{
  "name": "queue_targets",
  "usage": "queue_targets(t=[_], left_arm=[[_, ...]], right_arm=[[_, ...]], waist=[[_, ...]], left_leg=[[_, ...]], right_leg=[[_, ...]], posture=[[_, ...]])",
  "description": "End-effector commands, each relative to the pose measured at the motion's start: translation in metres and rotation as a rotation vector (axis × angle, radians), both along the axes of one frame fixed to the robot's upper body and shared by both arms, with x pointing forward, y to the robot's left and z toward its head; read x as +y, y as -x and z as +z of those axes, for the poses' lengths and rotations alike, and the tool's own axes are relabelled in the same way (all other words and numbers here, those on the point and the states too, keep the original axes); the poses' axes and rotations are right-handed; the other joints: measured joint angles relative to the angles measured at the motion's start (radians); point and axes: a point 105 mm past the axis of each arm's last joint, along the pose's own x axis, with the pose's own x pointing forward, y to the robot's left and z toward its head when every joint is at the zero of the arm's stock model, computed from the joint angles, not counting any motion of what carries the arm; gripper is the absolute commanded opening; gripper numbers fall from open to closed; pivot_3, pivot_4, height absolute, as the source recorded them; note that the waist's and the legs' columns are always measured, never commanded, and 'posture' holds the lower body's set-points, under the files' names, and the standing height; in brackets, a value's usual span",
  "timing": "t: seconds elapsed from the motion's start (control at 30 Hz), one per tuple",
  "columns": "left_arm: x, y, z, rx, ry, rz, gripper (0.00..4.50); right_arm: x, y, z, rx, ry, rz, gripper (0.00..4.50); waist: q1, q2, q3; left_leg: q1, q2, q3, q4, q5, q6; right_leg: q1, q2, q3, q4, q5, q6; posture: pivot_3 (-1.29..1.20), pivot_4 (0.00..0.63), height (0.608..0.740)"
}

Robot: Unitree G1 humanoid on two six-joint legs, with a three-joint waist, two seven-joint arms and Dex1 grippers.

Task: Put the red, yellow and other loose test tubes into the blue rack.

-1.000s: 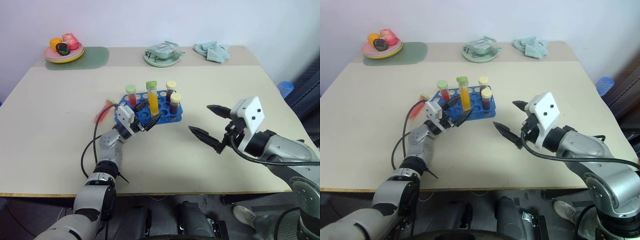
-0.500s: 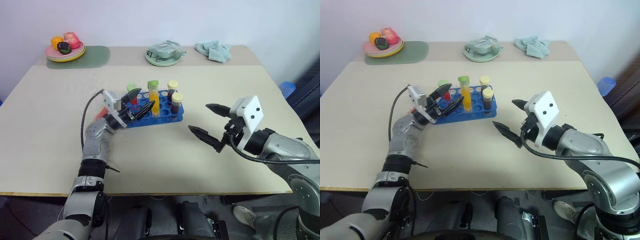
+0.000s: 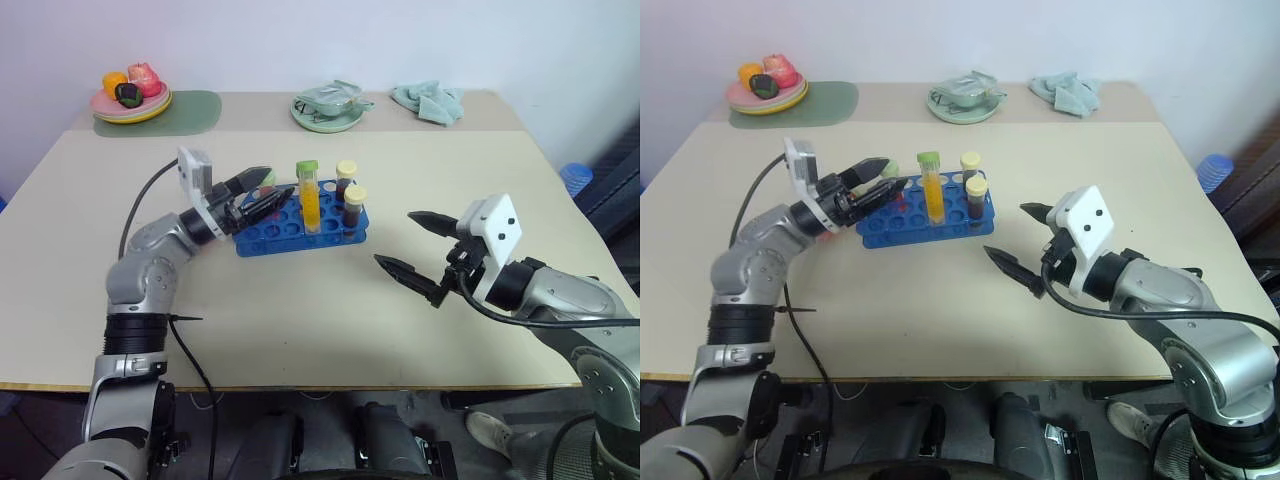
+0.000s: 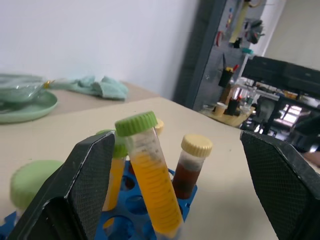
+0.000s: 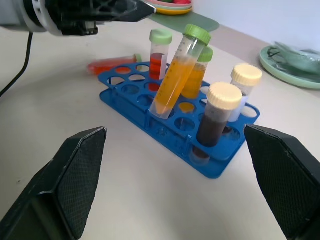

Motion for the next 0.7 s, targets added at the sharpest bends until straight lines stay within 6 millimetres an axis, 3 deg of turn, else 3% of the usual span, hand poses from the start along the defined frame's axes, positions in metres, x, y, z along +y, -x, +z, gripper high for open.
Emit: queue_targets(t=[0.03, 0.17, 0.47, 0.7], left_arm=[[-0.009, 0.006, 0.014, 0.095, -0.058, -0.047, 4.09], [-0.015, 0.002, 0.012, 0.242, -0.102, -0.040, 4.09], [-0.032, -0.007, 0.003, 0.339, -0.100, -0.018, 4.09], [-0.037, -0.018, -0.003, 0.360, -0.113, 0.029, 4.09]], right_arm=[[0.003, 0.000, 0.008, -0.037, -0.003, 0.018, 4.50], [0.003, 0.000, 0.009, -0.037, 0.000, 0.023, 4.50], [-0.003, 0.004, 0.009, -0.038, 0.022, 0.011, 4.50], [-0.019, 0.011, 0.012, -0.042, 0.046, -0.039, 4.50]], waist=[[-0.001, 0.000, 0.000], [-0.001, 0.000, 0.001], [0.000, 0.000, 0.001], [0.009, 0.000, 0.001]], left_leg=[[0.000, 0.000, 0.000, 0.000, 0.001, -0.001], [0.000, 0.000, 0.000, 0.000, 0.001, -0.002], [0.000, 0.000, 0.000, -0.001, 0.002, -0.003], [0.000, 0.000, 0.000, -0.001, 0.002, -0.003]], right_leg=[[0.000, 0.000, 0.000, 0.000, 0.000, 0.000], [0.000, 0.000, 0.000, 0.000, 0.000, 0.000], [0.000, 0.000, 0.000, 0.000, 0.000, 0.000], [0.000, 0.000, 0.000, -0.001, 0.000, 0.000]], posture=[[0.00, 0.150, 0.740], [0.00, 0.150, 0.740], [0.00, 0.150, 0.740], [0.00, 0.150, 0.740]])
